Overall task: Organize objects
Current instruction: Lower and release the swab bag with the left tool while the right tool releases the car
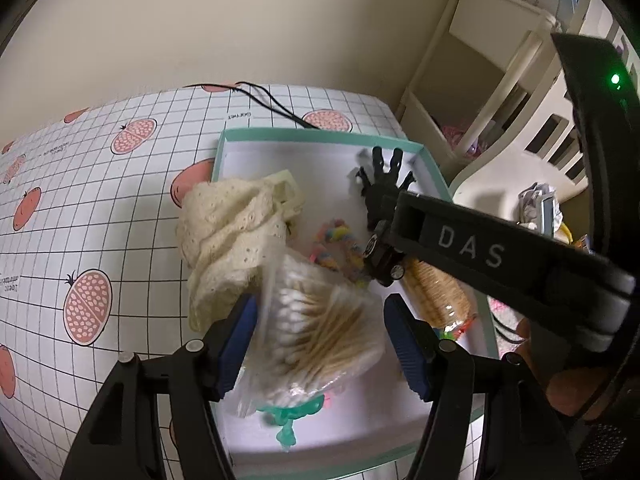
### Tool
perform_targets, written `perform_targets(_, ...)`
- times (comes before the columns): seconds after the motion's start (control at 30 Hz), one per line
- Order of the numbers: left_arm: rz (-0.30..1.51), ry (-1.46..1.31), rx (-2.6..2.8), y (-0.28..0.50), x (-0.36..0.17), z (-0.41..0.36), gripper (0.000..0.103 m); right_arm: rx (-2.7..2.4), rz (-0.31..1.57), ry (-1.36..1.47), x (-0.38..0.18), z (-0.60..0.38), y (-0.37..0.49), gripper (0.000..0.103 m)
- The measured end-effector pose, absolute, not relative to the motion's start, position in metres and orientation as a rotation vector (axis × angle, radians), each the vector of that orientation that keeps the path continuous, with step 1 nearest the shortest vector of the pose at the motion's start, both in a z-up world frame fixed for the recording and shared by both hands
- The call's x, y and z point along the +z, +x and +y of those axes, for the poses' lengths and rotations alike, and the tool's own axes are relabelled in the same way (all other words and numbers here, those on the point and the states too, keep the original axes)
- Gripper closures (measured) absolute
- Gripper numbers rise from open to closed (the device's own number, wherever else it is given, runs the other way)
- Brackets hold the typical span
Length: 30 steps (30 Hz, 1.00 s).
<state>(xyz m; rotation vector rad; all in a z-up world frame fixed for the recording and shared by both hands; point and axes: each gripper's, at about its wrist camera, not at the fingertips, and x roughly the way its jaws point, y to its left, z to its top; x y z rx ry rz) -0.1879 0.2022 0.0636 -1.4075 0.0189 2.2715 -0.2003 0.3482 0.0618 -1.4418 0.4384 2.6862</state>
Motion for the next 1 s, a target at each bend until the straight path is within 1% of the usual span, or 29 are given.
perform_targets(0.33, -0.052, -1.389, 2.332, -0.2, 0.076, 0.183, 0.036, 2.674, 0.452, -1.428, 0.061, 0.353, -0.198, 0.045)
perform_targets(0.57, -0.097, -1.371, 2.431, -0.209, 0.082, 0.161, 0.036, 2.671, 0.42, -1.441, 0.059, 0.347, -0.197, 0.045)
perform_targets(0.63, -0.093, -1.37, 2.458, -0.212, 0.082, 0.157, 0.034, 2.675, 0.404, -1.439, 0.06, 0.344, -0.197, 0.042)
perform_targets(0.67, -0.092, -1.372, 2.473, -0.213, 0.081, 0.154, 0.032, 2.678, 0.396, -1.437, 0.061, 0.342, -0.197, 0.037)
perform_targets(0.7, -0.096, -1.374, 2.486, -0.214, 0.08, 0.15, 0.031, 2.684, 0.388, -1.435, 0.061, 0.34, -0.197, 0.035)
perform_targets(0.77, -0.11, -1.382, 2.509, -0.217, 0.077, 0.144, 0.03, 2.689, 0.382, -1.435, 0.062, 0.339, -0.198, 0.034)
perform_targets(0.87, -0.114, -1.395, 2.539, -0.221, 0.073, 0.136, 0.029, 2.692, 0.385, -1.438, 0.062, 0.338, -0.198, 0.027)
perform_targets(0.97, -0.135, -1.404, 2.561, -0.224, 0.07, 0.129, 0.02, 2.701, 0.369, -1.44, 0.062, 0.337, -0.198, 0.021)
perform_targets(1.0, -0.141, -1.403, 2.57, -0.225, 0.07, 0.128, 0.015, 2.703, 0.365, -1.44, 0.062, 0.336, -0.198, 0.019)
